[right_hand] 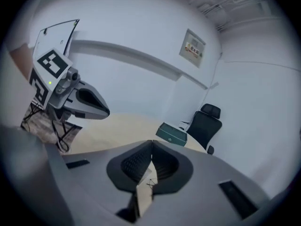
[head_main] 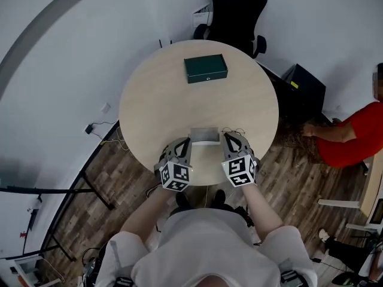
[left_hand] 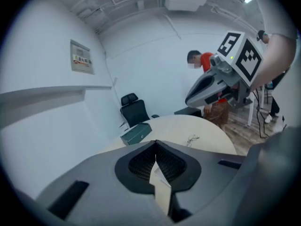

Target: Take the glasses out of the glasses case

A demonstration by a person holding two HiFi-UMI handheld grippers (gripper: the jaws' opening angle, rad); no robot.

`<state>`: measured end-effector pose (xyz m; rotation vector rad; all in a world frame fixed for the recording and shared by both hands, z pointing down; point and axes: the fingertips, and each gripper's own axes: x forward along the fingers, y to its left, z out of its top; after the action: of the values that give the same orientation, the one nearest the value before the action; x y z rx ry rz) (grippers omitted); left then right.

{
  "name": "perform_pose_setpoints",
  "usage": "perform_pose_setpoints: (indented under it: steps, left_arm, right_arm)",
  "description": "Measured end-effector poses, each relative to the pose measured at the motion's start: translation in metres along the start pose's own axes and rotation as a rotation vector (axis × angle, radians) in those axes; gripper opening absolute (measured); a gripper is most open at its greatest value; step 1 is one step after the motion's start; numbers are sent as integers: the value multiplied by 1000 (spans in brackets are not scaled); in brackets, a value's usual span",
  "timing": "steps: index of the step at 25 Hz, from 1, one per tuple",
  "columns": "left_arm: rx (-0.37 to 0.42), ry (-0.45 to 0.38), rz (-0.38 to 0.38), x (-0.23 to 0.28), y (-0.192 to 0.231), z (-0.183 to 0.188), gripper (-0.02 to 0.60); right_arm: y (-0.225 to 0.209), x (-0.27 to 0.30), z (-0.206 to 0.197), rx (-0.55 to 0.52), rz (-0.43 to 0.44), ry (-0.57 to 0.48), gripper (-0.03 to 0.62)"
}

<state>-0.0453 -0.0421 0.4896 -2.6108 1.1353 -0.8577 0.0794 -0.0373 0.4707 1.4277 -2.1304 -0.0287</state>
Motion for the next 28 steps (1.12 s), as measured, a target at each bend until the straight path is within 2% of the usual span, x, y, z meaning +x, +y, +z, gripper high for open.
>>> perform_pose_setpoints:
  steps: [3,8,14,18,21,24,28]
  left_arm:
    - [-85,-85,35,-22,8,20,9]
    - [-228,-206,51,-57,18,54,9]
    - [-312,-320,141,-101,29,80,9]
    - [-328,-409,198,-124,38,92,9]
    - [-336,-424,208,-131,38,95,9]
    - [-382,-431,194,-132,37,95,9]
    - [-370,-445,197,-137,38,99,9]
  right_arm:
    - [0,-17,16,132,-29,-69,12]
    - [-3,-50,40,245,-77,-171,14]
    - [-6,-88,58,377,-115,-282,14]
    - [4,-103,74,397,-112,-339,12]
    - [10,-107,81,383,-117,-359,12]
    - [11,-110,85,377,-128,-369,14]
    - [11,-114,91,374,-134,-383,12]
